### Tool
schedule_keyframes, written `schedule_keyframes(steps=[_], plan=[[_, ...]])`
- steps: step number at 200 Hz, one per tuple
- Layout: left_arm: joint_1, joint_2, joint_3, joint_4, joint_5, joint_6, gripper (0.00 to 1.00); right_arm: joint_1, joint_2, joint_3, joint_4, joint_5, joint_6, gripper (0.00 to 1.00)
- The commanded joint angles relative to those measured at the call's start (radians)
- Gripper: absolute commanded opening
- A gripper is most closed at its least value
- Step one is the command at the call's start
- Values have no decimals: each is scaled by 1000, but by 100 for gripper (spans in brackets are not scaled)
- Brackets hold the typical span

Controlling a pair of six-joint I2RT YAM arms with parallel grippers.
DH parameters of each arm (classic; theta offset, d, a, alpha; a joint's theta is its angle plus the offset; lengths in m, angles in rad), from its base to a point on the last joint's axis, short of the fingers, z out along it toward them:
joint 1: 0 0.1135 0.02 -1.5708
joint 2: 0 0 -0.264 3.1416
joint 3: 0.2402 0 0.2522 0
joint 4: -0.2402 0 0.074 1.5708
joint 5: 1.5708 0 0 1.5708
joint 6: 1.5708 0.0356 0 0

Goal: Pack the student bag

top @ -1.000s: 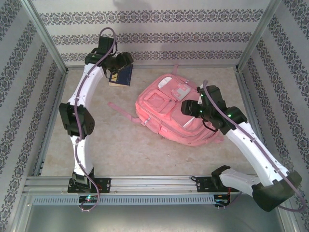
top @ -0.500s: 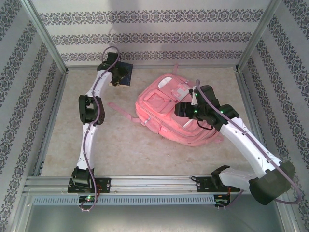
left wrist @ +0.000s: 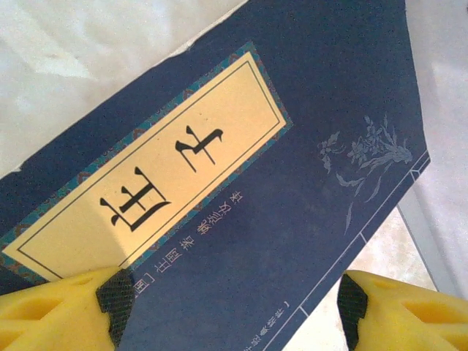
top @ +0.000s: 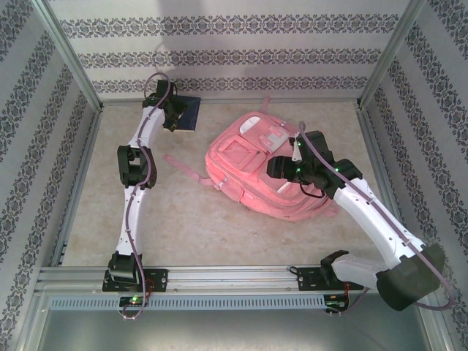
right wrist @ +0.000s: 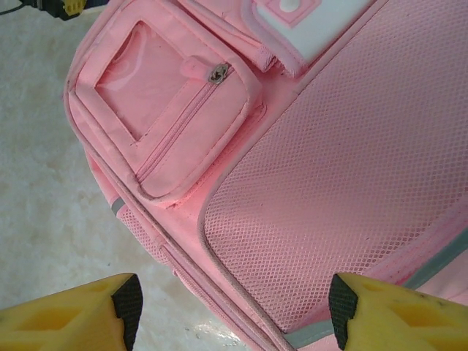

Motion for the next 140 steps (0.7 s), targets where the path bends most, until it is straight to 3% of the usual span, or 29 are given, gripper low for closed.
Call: schedule_keyframes(steps=[1, 48, 98, 140], plan=[[17, 22, -82, -296, -50, -25, 78, -6, -34, -18, 2, -6, 19, 69], [20, -138, -363, -350, -39, -3, 77, -11, -94, -36, -4, -3, 14, 69], [16, -466, -984, -196, 20, -56, 76, 0, -126, -45, 37, -56, 15, 69], [-41, -686, -1368, -127, 58, -71, 76, 62, -83, -21, 39, -120, -16, 69]])
